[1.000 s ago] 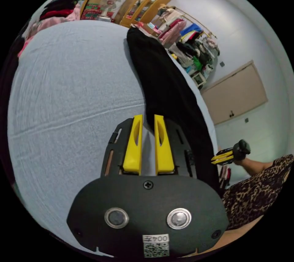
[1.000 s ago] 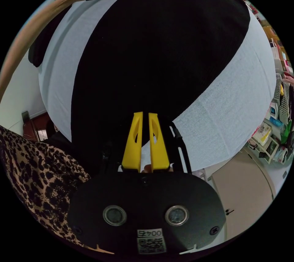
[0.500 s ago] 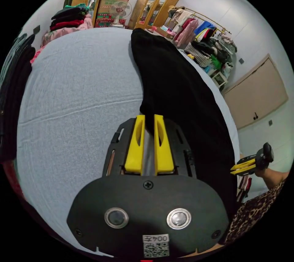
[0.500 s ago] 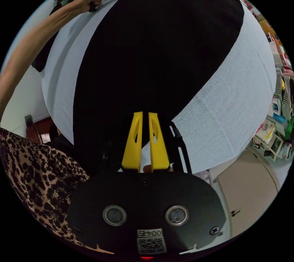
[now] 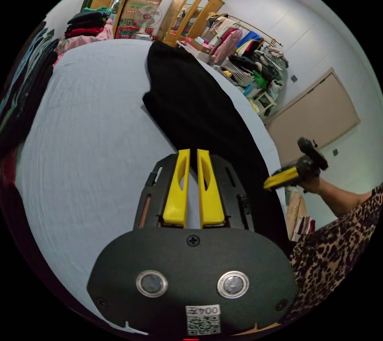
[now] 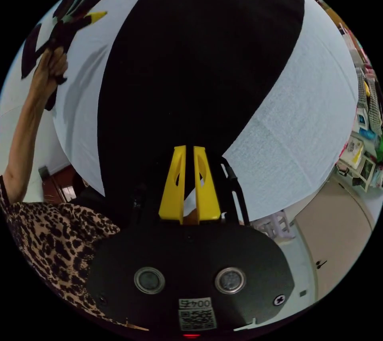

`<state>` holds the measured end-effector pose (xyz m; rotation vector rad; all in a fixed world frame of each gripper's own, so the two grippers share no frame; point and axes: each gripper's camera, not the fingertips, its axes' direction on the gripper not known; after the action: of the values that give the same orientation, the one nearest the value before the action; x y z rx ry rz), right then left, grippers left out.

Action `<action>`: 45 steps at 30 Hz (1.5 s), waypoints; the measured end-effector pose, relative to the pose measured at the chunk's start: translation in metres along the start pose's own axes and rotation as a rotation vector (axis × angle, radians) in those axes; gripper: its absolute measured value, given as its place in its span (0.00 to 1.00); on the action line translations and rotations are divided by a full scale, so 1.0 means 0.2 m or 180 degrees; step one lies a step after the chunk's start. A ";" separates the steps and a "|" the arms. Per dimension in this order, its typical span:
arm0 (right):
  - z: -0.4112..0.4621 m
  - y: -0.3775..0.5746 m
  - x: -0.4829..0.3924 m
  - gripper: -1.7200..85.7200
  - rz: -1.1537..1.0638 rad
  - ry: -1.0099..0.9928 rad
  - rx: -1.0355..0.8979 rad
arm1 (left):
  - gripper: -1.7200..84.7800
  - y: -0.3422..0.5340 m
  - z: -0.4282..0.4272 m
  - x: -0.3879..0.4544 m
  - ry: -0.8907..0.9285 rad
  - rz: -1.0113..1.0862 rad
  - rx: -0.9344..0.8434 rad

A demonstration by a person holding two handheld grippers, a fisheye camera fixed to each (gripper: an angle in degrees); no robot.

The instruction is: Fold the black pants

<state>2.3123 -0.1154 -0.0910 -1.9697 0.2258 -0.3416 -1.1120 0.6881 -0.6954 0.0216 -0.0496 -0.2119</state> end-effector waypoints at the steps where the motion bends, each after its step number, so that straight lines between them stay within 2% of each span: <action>1: 0.00 0.00 -0.01 0.07 -0.0037 0.0013 -0.0007 | 0.06 0.11 -0.01 0.05 0.0037 -0.0028 -0.0036; 4: 0.01 0.01 -0.05 0.07 -0.0365 0.0173 0.0011 | 0.06 0.38 -0.05 0.17 0.0168 -0.0235 -0.0077; 10: 0.02 0.01 -0.11 0.07 -0.0482 0.0285 0.0025 | 0.06 0.74 -0.01 0.37 0.0343 -0.0634 -0.0121; 13: 0.03 0.02 -0.15 0.07 -0.0541 0.0371 0.0037 | 0.06 0.67 0.03 0.46 0.0289 -0.0508 0.0088; 15: 0.04 0.02 -0.17 0.07 -0.0557 0.0408 0.0068 | 0.06 0.58 0.07 0.53 0.0052 -0.0263 0.0137; 19: 0.05 0.04 -0.20 0.07 -0.0542 0.0393 0.0149 | 0.08 0.43 0.26 0.59 -0.0439 0.0096 -0.0202; 21: 0.05 0.05 -0.22 0.07 -0.0555 0.0384 0.0190 | 0.08 0.46 0.32 0.58 -0.0486 0.0128 -0.0411; 24: 0.06 0.06 -0.25 0.07 -0.0567 0.0398 0.0236 | 0.09 0.58 0.31 0.62 -0.0689 0.0416 -0.0241; 27: 0.07 0.06 -0.29 0.07 -0.0582 0.0446 0.0259 | 0.13 0.58 0.26 0.67 -0.0626 0.0360 -0.0264; 30: 0.07 0.06 -0.34 0.07 -0.0610 0.0496 0.0276 | 0.17 0.51 0.25 0.79 -0.0874 0.0589 -0.0091; 33: 0.08 0.06 -0.38 0.07 -0.0589 0.0487 0.0297 | 0.17 0.42 0.38 0.79 -0.0934 0.0580 -0.0351; 34: 0.08 0.07 -0.40 0.07 -0.0587 0.0478 0.0313 | 0.17 0.41 0.46 0.77 -0.0931 0.0536 -0.0598; 36: 0.08 0.07 -0.42 0.07 -0.0576 0.0457 0.0342 | 0.17 0.45 0.46 0.78 -0.1097 0.0542 -0.0493; 39: 0.09 0.08 -0.48 0.07 -0.0640 0.0514 0.0410 | 0.18 0.51 0.38 0.79 -0.0753 0.0423 -0.0515; 41: 0.09 0.08 -0.52 0.07 -0.0595 0.0547 0.0427 | 0.18 0.65 0.25 0.82 -0.0705 0.0376 -0.0363; 45: 0.08 0.06 -0.60 0.07 -0.0584 0.0595 0.0378 | 0.18 1.00 0.12 0.84 -0.0478 0.0155 -0.0416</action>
<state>2.2048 -0.0685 -0.1245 -1.8457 0.1406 -0.6455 -0.9071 0.8472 -0.6583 -0.1255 -0.1856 -0.1674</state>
